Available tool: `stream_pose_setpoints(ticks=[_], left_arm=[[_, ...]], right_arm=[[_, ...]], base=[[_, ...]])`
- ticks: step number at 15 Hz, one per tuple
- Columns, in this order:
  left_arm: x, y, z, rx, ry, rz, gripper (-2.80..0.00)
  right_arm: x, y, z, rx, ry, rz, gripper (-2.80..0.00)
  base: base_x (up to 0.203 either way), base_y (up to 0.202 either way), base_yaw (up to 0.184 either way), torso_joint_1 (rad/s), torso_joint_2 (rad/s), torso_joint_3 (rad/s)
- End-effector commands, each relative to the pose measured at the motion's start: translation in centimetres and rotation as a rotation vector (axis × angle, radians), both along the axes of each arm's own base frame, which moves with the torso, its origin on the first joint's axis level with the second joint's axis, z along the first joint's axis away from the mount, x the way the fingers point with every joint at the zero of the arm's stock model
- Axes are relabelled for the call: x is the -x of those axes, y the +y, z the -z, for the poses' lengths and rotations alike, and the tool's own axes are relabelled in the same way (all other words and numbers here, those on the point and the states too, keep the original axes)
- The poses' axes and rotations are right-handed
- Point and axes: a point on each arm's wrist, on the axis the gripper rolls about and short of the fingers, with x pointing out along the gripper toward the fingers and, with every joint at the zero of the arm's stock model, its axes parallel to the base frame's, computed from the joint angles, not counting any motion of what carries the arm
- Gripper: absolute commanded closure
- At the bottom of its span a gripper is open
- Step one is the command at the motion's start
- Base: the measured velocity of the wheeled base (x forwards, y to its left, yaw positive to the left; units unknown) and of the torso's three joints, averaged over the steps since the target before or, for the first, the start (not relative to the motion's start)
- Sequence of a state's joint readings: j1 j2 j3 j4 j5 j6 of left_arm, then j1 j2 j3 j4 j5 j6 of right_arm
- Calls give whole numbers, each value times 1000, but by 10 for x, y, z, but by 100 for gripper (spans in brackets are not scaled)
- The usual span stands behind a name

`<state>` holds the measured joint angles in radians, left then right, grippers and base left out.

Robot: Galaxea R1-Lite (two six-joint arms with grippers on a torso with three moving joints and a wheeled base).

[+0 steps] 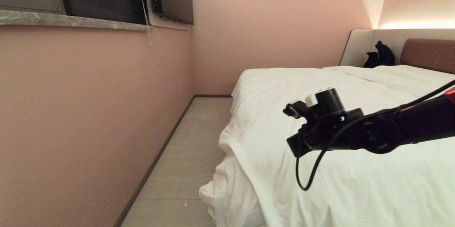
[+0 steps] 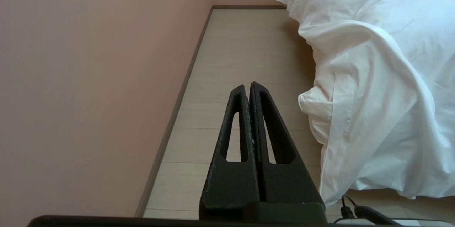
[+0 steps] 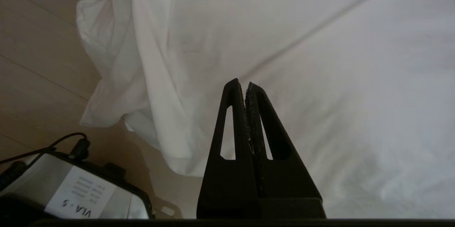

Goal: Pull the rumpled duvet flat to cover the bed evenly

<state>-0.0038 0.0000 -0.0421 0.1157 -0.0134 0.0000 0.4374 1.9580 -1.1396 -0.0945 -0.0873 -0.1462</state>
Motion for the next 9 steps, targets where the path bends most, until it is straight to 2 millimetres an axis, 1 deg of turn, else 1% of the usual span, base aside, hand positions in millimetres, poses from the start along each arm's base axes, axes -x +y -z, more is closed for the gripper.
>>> stream_pose_setpoints(ticks=[1, 2, 3, 4, 5, 6, 7, 8, 9], left_arm=[[0, 0, 0, 0, 0, 1, 0], [0, 0, 0, 0, 2, 1, 0], [0, 0, 0, 0, 2, 1, 0], [0, 0, 0, 0, 1, 1, 0], [0, 0, 0, 0, 0, 0, 0], [0, 0, 0, 0, 0, 0, 0], [0, 0, 0, 0, 2, 1, 0], [0, 0, 0, 0, 2, 1, 0], [0, 0, 0, 0, 2, 1, 0]], right_arm=[[-9, 46, 59, 164, 21, 30, 0], [-9, 59, 71, 189, -1, 32, 0], [-8, 66, 73, 196, -28, 39, 0], [-8, 66, 73, 196, -29, 39, 0], [-7, 73, 78, 205, -35, 33, 0], [-5, 83, 94, 234, -26, 24, 0], [-2, 93, 101, 254, -39, 23, 0], [-2, 97, 102, 257, -47, 25, -280], [-1, 101, 106, 260, -44, 21, -280]], base=[[0, 0, 0, 0, 0, 0], [0, 0, 0, 0, 0, 0], [0, 0, 0, 0, 0, 0], [0, 0, 0, 0, 0, 0], [0, 0, 0, 0, 0, 0], [0, 0, 0, 0, 0, 0], [0, 0, 0, 0, 0, 0], [0, 0, 0, 0, 0, 0], [0, 0, 0, 0, 0, 0]])
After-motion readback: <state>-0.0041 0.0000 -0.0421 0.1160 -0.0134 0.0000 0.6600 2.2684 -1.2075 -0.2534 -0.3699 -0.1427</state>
